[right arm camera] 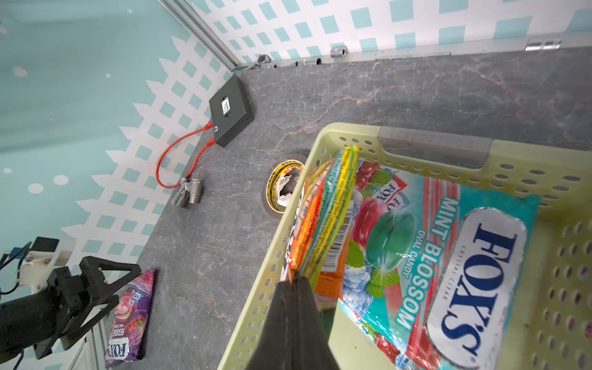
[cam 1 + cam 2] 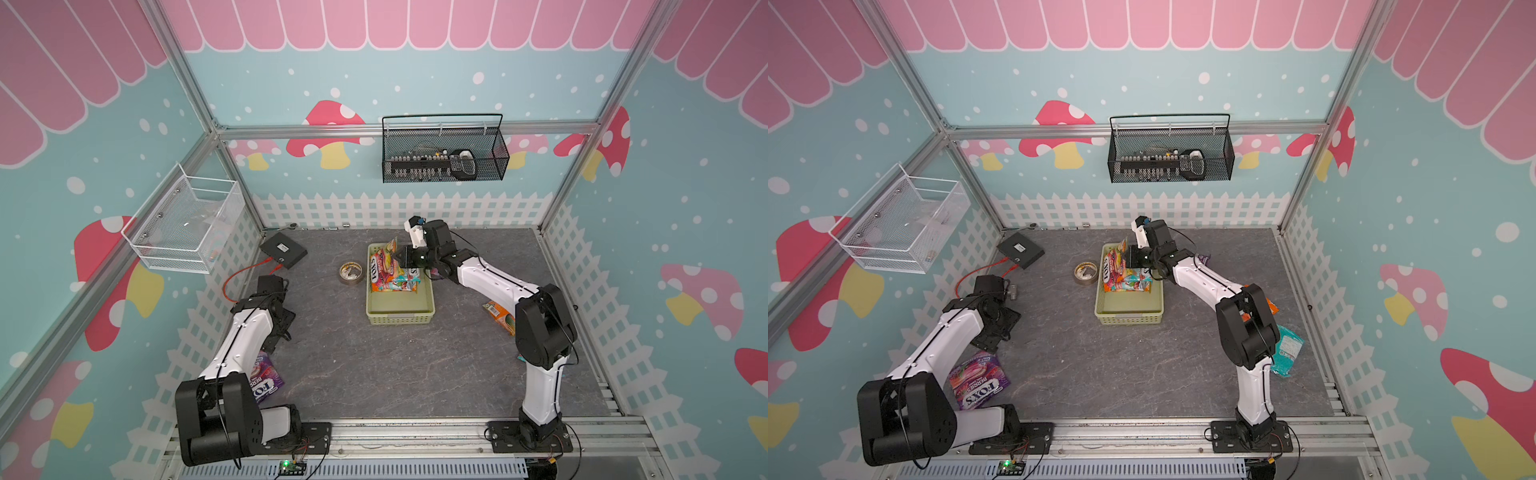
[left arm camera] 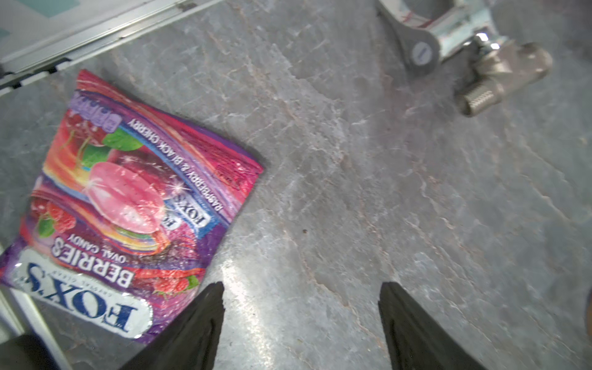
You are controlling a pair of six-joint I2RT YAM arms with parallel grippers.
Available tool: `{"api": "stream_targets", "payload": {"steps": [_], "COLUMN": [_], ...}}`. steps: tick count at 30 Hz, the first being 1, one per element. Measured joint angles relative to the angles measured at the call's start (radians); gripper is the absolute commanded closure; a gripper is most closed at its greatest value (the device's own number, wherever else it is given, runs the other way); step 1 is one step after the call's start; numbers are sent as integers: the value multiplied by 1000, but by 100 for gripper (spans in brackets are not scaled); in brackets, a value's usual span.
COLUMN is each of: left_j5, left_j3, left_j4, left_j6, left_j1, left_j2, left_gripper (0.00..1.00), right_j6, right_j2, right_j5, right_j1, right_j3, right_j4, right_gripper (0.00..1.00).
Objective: Put the candies in the basket
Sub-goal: Place the candy in the basket, then move the candy to the center of the board.
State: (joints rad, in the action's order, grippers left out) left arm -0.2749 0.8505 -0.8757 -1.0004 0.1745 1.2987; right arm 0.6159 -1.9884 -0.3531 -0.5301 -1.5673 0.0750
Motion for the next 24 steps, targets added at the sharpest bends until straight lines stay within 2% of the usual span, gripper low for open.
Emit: {"api": "stream_targets", "payload": {"steps": [10,11,13,15,19,24], "left_j5": [-76,-80,-81,-80,-84,-88], "left_j3": [-53,-53,-53,-53,-53,-36], "left_j4": [-29,-27,-21,-13,9,37], "left_j6": [-36,-32,-27,-17,2,18], "left_j1": [174,186,216,245,290,299], "left_j2": [5,11,35,68,133,208], "left_gripper": [19,19,19,18,18,19], "right_j6": [21,21,14,11,12,17], "right_j2": [-71,-73,-73,-73,-62,3], "right_j5": [50,61,86,108,134,142], "right_j1": [53,58,64,67,67,66], "right_j3": [1,4,12,17,50,115], "right_j4": [-65,-66,-69,-78,-103,-106], "right_gripper": [98,93,69,57,45,38]}}
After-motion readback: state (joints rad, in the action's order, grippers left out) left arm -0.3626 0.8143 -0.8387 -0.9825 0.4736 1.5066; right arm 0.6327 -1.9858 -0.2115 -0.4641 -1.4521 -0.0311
